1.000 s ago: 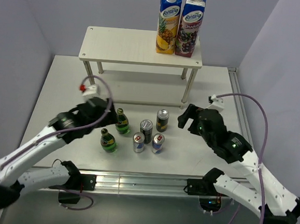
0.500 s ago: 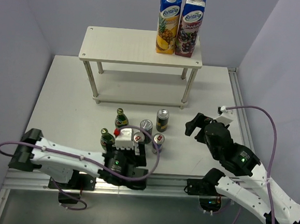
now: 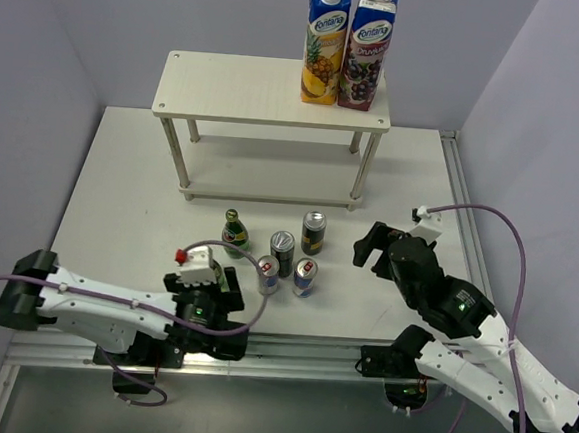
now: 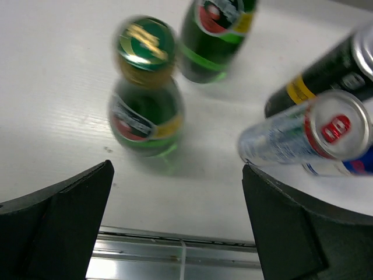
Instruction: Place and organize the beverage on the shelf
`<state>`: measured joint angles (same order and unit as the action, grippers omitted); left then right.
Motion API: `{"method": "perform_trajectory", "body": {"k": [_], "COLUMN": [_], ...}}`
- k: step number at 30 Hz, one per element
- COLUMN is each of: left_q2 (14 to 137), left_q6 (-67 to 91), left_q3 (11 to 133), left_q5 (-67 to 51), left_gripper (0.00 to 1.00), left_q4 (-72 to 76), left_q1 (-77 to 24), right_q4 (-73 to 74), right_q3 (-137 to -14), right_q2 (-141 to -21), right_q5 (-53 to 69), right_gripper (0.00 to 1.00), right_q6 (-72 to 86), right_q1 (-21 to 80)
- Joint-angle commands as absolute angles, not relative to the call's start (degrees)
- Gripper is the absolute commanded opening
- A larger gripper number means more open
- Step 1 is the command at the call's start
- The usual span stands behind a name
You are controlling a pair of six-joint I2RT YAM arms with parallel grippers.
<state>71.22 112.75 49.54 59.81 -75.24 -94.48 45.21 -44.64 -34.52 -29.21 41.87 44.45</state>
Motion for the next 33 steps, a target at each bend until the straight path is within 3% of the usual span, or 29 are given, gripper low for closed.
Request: {"method": "perform_trajectory", "body": {"k": [1, 14, 21, 29, 33], "left_q2": [64.3, 72.8, 75.1, 73.5, 76.5], "left_q6": [126.3, 135.2, 122.7, 108.5, 104.5], "left_q3": [46.2, 39.4, 39.8, 30.0, 30.1], "left_q5": [59.5, 61.5, 65.9, 66.0, 67.9], "left_gripper": [0.99, 0.99, 0.99, 0.99, 0.99], "left_q4": [-78.7, -77.3, -66.0, -42.3, -39.3], "left_q1": [-91.7, -90.3, -85.5, -80.3, -78.6], "right_q4": [43.5, 40.6, 41.0, 40.0, 39.3], "right_q3": [-44.7, -42.5, -43.2, -41.9, -42.0], "right_q2": [-35.5, -39.4, -40.1, -40.0, -40.4], "right_q5": [-29.8, -28.4, -28.9, -28.7, -28.2], "right_gripper": [1.0, 1.0, 1.0, 1.0, 1.0], "right_q6": [41.4, 42.8, 42.7, 42.6, 42.5], "right_q1": [44.8, 45.0, 45.3, 45.3, 45.2]}}
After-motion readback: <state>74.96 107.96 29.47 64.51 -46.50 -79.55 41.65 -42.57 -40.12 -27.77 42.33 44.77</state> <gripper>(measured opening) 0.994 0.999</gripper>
